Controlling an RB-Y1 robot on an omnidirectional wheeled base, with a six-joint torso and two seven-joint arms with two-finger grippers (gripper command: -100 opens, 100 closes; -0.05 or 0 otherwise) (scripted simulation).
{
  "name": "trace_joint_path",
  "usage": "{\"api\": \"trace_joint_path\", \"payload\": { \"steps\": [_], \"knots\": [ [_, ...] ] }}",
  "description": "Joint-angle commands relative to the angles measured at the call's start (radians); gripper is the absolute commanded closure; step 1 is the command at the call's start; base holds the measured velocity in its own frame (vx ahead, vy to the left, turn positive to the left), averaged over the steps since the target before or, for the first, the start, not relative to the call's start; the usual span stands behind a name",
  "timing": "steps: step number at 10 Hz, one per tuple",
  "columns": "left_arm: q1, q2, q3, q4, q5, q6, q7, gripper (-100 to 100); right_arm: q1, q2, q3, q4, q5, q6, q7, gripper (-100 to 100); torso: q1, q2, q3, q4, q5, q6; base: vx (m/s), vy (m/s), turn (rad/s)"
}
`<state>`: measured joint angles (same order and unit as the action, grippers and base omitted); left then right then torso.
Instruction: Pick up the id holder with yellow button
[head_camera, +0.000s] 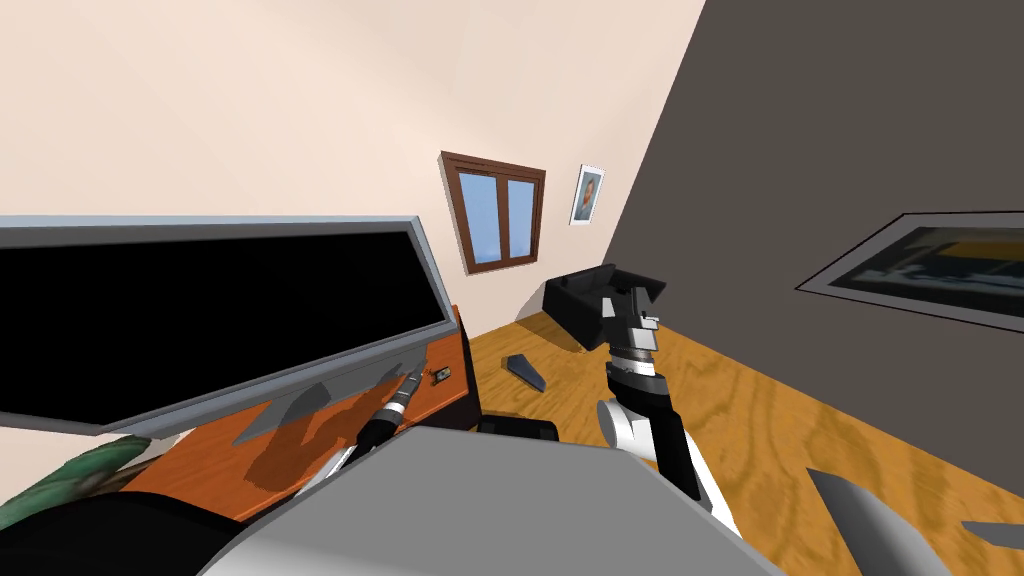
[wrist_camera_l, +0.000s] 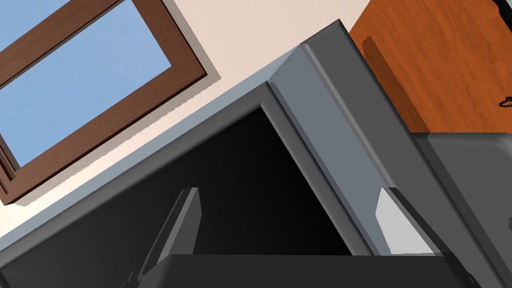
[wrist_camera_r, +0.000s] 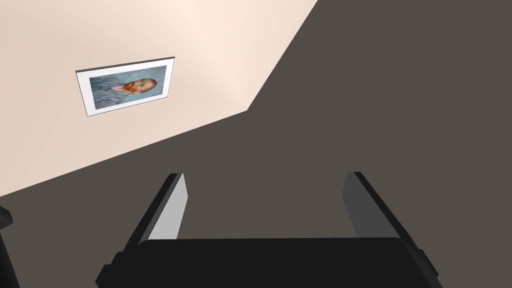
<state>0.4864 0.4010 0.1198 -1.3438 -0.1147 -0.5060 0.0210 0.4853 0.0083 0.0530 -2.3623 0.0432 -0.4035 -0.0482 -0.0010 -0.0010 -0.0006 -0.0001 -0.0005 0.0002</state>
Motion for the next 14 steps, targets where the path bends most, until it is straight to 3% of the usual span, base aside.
{"api": "trace_joint_path", "payload": {
  "steps": [1,7,10,14],
  "knots": [
    [-0.01,0.007,0.0,0.05,-0.003,-0.002,0.005,-100,0.0,0.0,0.0,0.0,0.0,0.0,0.0,0,0.0,0.0,0.0,0.0,0.0,0.0,0.031,-0.014,-0.104],
    [-0.019,0.031,-0.001,0.178,-0.015,-0.013,0.022,-100,0.0,0.0,0.0,0.0,0.0,0.0,0.0,0,0.001,-0.002,-0.001,-0.001,0.0,-0.001,0.035,0.0,-0.069],
    [-0.029,0.052,-0.004,0.269,-0.027,-0.024,0.042,-100,0.0,0.0,0.0,0.0,0.0,0.0,0.0,0,0.001,-0.001,0.0,0.0,0.0,-0.001,0.028,0.006,-0.116],
    [-0.033,0.062,-0.006,0.335,-0.034,-0.029,0.053,-100,0.0,0.0,0.0,0.0,0.0,0.0,0.0,0,0.001,0.0,0.0,0.0,0.0,0.0,0.021,0.011,-0.07]
  ]
}}
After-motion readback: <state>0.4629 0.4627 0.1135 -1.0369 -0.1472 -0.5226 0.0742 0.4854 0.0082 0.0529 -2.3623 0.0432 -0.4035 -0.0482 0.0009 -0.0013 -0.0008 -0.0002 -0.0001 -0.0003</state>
